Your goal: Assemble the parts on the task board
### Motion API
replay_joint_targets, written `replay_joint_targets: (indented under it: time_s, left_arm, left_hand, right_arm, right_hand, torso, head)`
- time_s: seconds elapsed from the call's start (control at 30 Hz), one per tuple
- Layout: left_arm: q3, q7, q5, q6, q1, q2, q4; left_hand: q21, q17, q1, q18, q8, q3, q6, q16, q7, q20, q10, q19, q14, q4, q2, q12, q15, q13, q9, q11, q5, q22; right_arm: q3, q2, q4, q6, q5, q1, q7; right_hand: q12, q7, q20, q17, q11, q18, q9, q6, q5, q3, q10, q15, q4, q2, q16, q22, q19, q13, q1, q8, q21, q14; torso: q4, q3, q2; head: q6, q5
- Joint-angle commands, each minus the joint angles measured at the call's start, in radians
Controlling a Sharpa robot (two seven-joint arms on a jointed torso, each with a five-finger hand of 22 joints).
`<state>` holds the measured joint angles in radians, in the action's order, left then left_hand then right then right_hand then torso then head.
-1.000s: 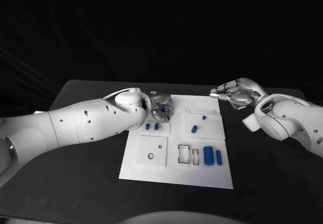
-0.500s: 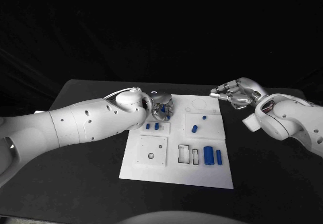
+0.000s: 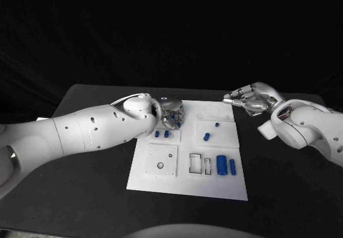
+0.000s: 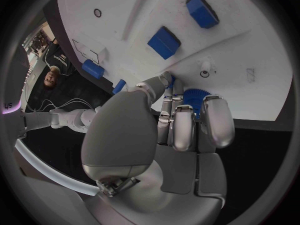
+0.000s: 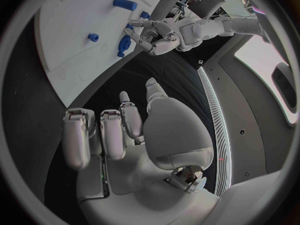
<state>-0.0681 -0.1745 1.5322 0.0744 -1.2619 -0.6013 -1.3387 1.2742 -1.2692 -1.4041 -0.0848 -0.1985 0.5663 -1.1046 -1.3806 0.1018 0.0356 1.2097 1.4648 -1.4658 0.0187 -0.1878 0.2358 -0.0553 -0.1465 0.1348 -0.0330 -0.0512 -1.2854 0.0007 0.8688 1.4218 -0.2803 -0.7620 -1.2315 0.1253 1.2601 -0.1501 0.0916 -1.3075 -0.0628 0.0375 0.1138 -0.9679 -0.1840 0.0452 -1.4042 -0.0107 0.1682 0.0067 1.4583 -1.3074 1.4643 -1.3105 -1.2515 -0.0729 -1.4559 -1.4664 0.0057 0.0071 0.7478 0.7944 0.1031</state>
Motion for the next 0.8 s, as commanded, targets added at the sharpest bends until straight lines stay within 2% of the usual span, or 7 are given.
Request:
replay_joint_targets:
  time_s: [0.03,0.3,0.6,0.7,0.8]
  left_arm:
    - [-0.002,0.001,0.007,-0.001,0.004,0.001,-0.002]
    - [-0.001,0.016,-0.005,0.033,0.005,-0.002,-0.010]
    - [0.006,0.028,-0.030,0.070,0.005,-0.023,-0.035]
    - [0.011,0.028,-0.045,0.077,0.005,-0.040,-0.054]
    - [0.021,0.027,-0.060,0.082,0.004,-0.059,-0.074]
  left_hand:
    - [0.005,-0.002,0.000,0.020,0.003,0.010,-0.013,-0.005,0.000,0.008,0.014,0.053,-0.055,-0.006,0.013,-0.010,0.006,0.001,0.002,0.001,0.002,-0.004]
    - [0.012,-0.003,0.001,0.021,0.006,0.015,-0.023,-0.007,0.001,0.010,0.026,0.053,-0.054,-0.016,0.015,-0.019,0.006,0.003,0.002,0.000,0.002,-0.011]
    - [0.015,-0.003,0.004,0.022,0.014,0.020,-0.024,-0.009,0.004,0.012,0.028,0.053,-0.054,-0.024,0.014,-0.032,0.009,0.005,0.000,-0.004,0.001,-0.014]
    - [0.016,-0.003,0.005,0.022,0.015,0.021,-0.024,-0.010,0.005,0.012,0.029,0.053,-0.054,-0.025,0.014,-0.033,0.009,0.006,0.000,-0.004,0.001,-0.016]
    - [0.019,-0.002,0.006,0.023,0.017,0.022,-0.025,-0.010,0.006,0.013,0.030,0.054,-0.054,-0.027,0.014,-0.037,0.010,0.006,-0.001,-0.005,0.001,-0.018]
  right_arm:
    - [0.000,-0.001,0.001,0.010,-0.006,0.000,0.007]
    - [0.000,-0.002,0.001,0.008,-0.006,0.000,0.009]
    - [0.000,-0.002,0.001,0.007,-0.006,0.000,0.010]
    - [0.000,-0.002,0.000,0.006,-0.006,0.000,0.010]
    - [0.000,-0.002,0.000,0.006,-0.006,0.000,0.010]
  right_hand:
    - [0.000,0.000,-0.001,-0.084,-0.001,0.013,0.001,0.008,-0.007,0.006,0.006,-0.003,0.000,0.010,-0.004,-0.024,-0.006,-0.046,-0.002,0.001,0.004,-0.065]
    - [0.000,0.000,-0.001,-0.083,-0.001,0.013,0.001,0.008,-0.007,0.007,0.005,-0.003,0.000,0.010,-0.005,-0.024,-0.006,-0.046,-0.002,0.001,0.004,-0.065]
    - [0.000,0.000,-0.001,-0.083,-0.001,0.013,0.001,0.008,-0.007,0.007,0.005,-0.003,0.000,0.010,-0.005,-0.023,-0.007,-0.046,-0.002,0.001,0.005,-0.065]
    - [0.000,0.000,-0.001,-0.083,-0.001,0.013,0.001,0.008,-0.007,0.007,0.005,-0.003,0.000,0.010,-0.005,-0.023,-0.007,-0.046,-0.002,0.001,0.005,-0.065]
    - [0.000,0.000,-0.001,-0.083,-0.001,0.013,0.001,0.008,-0.007,0.007,0.005,-0.003,0.000,0.010,-0.005,-0.023,-0.007,-0.046,-0.002,0.001,0.005,-0.065]
  torso:
    - [-0.0003,-0.0002,0.000]
    - [-0.0005,0.0004,-0.001]
    - [0.0008,0.0009,-0.001]
    - [0.0011,0.0006,-0.001]
    - [0.0010,0.0003,-0.002]
  head:
    - [0.000,0.001]
    - [-0.001,0.001]
    - [-0.003,0.000]
    - [-0.007,0.000]
    - [-0.008,0.000]
